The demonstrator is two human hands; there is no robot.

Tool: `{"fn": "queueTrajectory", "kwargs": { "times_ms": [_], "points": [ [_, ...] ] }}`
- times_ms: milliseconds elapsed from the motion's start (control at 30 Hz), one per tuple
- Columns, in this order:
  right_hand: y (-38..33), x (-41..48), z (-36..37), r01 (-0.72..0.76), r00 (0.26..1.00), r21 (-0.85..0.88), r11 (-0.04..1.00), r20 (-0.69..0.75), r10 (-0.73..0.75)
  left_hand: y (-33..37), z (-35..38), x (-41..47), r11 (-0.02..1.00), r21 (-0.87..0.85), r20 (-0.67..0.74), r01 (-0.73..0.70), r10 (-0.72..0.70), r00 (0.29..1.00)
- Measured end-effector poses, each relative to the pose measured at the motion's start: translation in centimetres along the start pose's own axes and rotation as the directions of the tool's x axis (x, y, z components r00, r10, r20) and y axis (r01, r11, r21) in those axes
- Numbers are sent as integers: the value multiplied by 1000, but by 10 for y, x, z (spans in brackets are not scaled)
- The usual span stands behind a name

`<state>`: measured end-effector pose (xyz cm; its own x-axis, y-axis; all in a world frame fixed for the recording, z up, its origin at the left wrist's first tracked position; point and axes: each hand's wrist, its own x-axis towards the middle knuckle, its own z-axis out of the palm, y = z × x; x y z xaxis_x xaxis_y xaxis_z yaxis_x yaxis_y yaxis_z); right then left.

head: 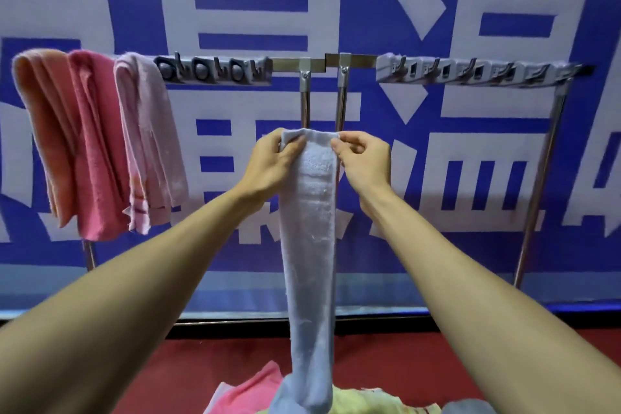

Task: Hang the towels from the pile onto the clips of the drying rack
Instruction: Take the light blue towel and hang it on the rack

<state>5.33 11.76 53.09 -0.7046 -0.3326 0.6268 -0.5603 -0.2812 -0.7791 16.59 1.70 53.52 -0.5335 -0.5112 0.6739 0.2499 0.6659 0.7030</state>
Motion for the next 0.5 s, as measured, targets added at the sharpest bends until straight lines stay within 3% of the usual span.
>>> {"fn": "queueTrajectory", "kwargs": {
  "times_ms": [167,300,400,500],
  "points": [
    [5,2,-1,-141,985,78,987,112,132,13,3,6,997,-61,-77,49,-54,996],
    [19,-7,-10,-374,858,110,921,419,298,23,9,15,951,-228,-101,210,-238,966],
    [39,-22,-21,-462,727,92,882,609,317,30,8,24,804,-473,-88,360,-450,889],
    [54,-35,-31,-443,672,31,896,673,309,29,2,33,685,-608,-76,402,-554,829]
  ]
}}
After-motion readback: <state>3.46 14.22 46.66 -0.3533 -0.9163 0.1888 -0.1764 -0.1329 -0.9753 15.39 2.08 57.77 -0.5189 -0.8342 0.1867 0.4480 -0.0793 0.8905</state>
